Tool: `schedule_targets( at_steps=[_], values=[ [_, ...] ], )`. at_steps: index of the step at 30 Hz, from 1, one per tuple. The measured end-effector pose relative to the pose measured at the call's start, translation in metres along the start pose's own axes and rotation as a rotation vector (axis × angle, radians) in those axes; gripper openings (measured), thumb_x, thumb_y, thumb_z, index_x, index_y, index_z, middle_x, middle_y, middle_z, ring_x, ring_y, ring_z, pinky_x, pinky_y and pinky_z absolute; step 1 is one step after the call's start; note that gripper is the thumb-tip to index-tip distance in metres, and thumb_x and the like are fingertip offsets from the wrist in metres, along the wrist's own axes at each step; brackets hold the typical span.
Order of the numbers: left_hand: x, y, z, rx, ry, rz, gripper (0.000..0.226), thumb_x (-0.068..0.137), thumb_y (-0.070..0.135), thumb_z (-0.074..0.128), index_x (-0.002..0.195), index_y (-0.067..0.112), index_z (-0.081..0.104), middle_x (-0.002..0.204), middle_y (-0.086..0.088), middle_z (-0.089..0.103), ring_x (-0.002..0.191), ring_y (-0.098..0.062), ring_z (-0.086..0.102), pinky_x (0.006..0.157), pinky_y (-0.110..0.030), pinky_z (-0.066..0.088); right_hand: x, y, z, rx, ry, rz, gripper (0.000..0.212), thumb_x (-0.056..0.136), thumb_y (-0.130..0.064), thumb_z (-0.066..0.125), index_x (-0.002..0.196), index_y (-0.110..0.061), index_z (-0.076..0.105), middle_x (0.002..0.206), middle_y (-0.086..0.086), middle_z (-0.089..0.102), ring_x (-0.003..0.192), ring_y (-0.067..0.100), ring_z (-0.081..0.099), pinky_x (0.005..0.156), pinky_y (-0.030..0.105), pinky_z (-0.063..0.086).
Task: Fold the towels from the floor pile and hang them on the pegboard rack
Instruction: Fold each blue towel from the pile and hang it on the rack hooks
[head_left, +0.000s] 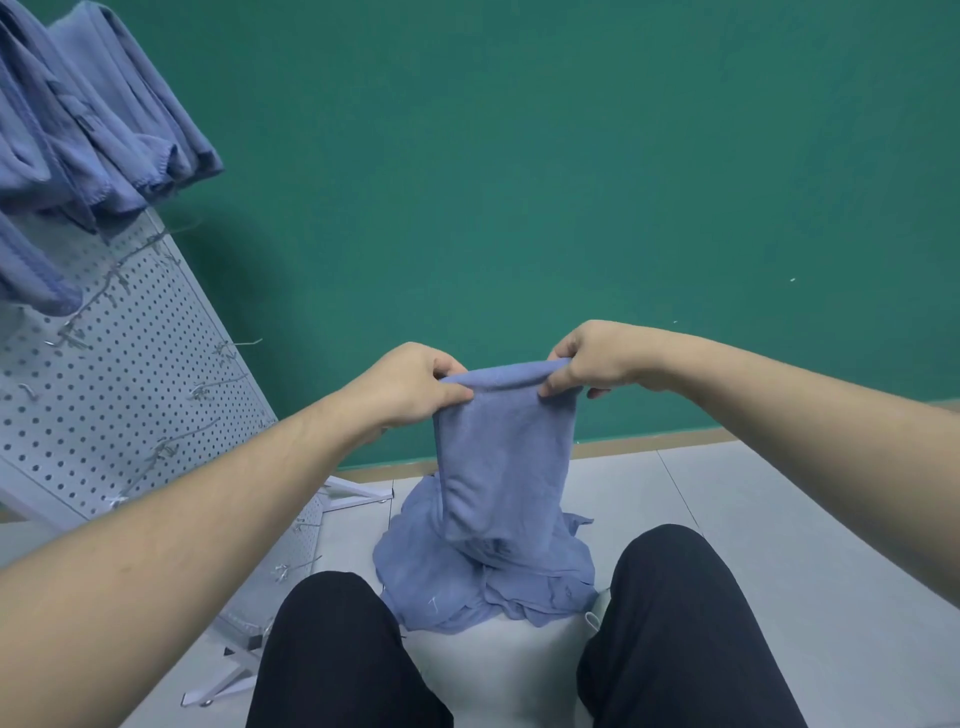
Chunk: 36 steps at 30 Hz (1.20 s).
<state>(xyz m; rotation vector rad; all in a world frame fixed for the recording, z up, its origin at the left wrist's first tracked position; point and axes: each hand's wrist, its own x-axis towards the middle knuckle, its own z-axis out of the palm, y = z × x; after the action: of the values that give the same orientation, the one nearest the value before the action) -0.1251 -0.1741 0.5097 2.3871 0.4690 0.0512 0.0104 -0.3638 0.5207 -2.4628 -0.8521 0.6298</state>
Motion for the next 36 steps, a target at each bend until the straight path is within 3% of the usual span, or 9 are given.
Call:
schedule_targets(
  at_steps=[4, 7, 13, 18, 21, 23, 28, 31, 36],
  values=[
    [0.006, -0.009, -0.001, -0.246, 0.040, 0.012, 0.007, 0.093, 0.025, 0.067, 0.088, 0.023, 0.071, 0.091, 0.006, 0.070, 0.084, -0.010, 0.058, 0.080, -0.026, 0.045, 0.000, 0.007, -0.003, 0.208, 0.082, -0.030, 0.018, 0.087, -0.038, 0.071, 0.097, -0.022, 0.072, 0.109, -0.005, 0.070, 0.105, 0.015, 0.060, 0.085, 0.030, 0.045],
    [0.009, -0.013, -0.001, -0.461, 0.081, 0.043, 0.010, 0.092, 0.034, 0.068, 0.090, 0.024, 0.068, 0.090, 0.008, 0.069, 0.087, -0.012, 0.060, 0.089, -0.032, 0.049, -0.002, 0.006, 0.002, 0.510, 0.084, -0.071, 0.022, 0.093, -0.040, 0.063, 0.112, -0.030, 0.069, 0.121, -0.018, 0.066, 0.119, 0.008, 0.056, 0.097, 0.037, 0.041],
    [0.007, -0.005, 0.012, -0.775, 0.244, 0.029, 0.014, 0.098, 0.035, 0.062, 0.099, 0.021, 0.063, 0.099, 0.007, 0.071, 0.087, -0.011, 0.064, 0.081, -0.031, 0.048, 0.002, -0.008, 0.023, 0.624, 0.301, -0.135, 0.032, 0.106, -0.040, 0.036, 0.125, -0.026, 0.058, 0.124, -0.014, 0.063, 0.118, 0.006, 0.057, 0.105, 0.033, 0.041],
    [0.003, 0.007, 0.026, -0.853, 0.405, 0.013, 0.014, 0.100, 0.037, 0.057, 0.103, 0.024, 0.059, 0.105, 0.007, 0.071, 0.089, -0.005, 0.066, 0.083, -0.028, 0.052, 0.001, -0.019, 0.041, 0.563, 0.507, -0.137, 0.043, 0.107, -0.043, 0.027, 0.111, -0.009, 0.053, 0.100, -0.006, 0.057, 0.090, 0.010, 0.052, 0.074, 0.025, 0.038],
    [-0.002, 0.011, 0.028, -0.856, 0.472, 0.035, 0.015, 0.099, 0.034, 0.059, 0.100, 0.020, 0.060, 0.099, 0.005, 0.070, 0.082, -0.004, 0.066, 0.078, -0.029, 0.054, 0.001, -0.020, 0.043, 0.605, 0.542, -0.145, 0.047, 0.103, -0.054, 0.034, 0.096, -0.010, 0.050, 0.089, -0.008, 0.052, 0.080, 0.010, 0.050, 0.071, 0.025, 0.040],
    [-0.005, 0.013, 0.028, -0.909, 0.477, 0.036, 0.022, 0.097, 0.033, 0.063, 0.100, 0.011, 0.060, 0.095, -0.001, 0.070, 0.079, -0.009, 0.065, 0.079, -0.033, 0.055, -0.001, -0.022, 0.041, 0.682, 0.442, -0.186, 0.049, 0.098, -0.059, 0.046, 0.097, -0.012, 0.058, 0.092, -0.010, 0.062, 0.081, 0.006, 0.060, 0.076, 0.028, 0.048],
    [-0.005, 0.005, 0.030, -1.047, 0.553, -0.041, 0.023, 0.093, 0.037, 0.066, 0.086, 0.018, 0.054, 0.086, -0.001, 0.056, 0.076, -0.015, 0.052, 0.071, -0.035, 0.047, -0.002, -0.016, 0.045, 0.935, -0.012, -0.211, 0.022, 0.091, -0.020, 0.072, 0.113, -0.021, 0.067, 0.103, -0.005, 0.077, 0.093, 0.011, 0.073, 0.075, 0.026, 0.057],
    [-0.006, 0.001, 0.033, -1.020, 0.545, -0.081, 0.022, 0.093, 0.036, 0.067, 0.084, 0.021, 0.054, 0.083, 0.001, 0.061, 0.072, -0.014, 0.057, 0.071, -0.035, 0.051, 0.005, -0.013, 0.052, 0.909, 0.061, -0.204, 0.032, 0.087, -0.012, 0.076, 0.117, -0.021, 0.066, 0.106, -0.004, 0.077, 0.096, 0.014, 0.073, 0.081, 0.033, 0.059],
    [-0.011, 0.005, 0.041, -1.134, 0.349, -0.173, 0.027, 0.089, 0.024, 0.075, 0.113, 0.016, 0.064, 0.098, 0.002, 0.078, 0.087, -0.012, 0.075, 0.068, -0.028, 0.059, 0.014, -0.014, 0.059, 0.848, 0.270, -0.195, 0.033, 0.085, -0.016, 0.074, 0.117, -0.020, 0.063, 0.107, -0.005, 0.075, 0.098, 0.011, 0.072, 0.090, 0.035, 0.057]
  ],
)
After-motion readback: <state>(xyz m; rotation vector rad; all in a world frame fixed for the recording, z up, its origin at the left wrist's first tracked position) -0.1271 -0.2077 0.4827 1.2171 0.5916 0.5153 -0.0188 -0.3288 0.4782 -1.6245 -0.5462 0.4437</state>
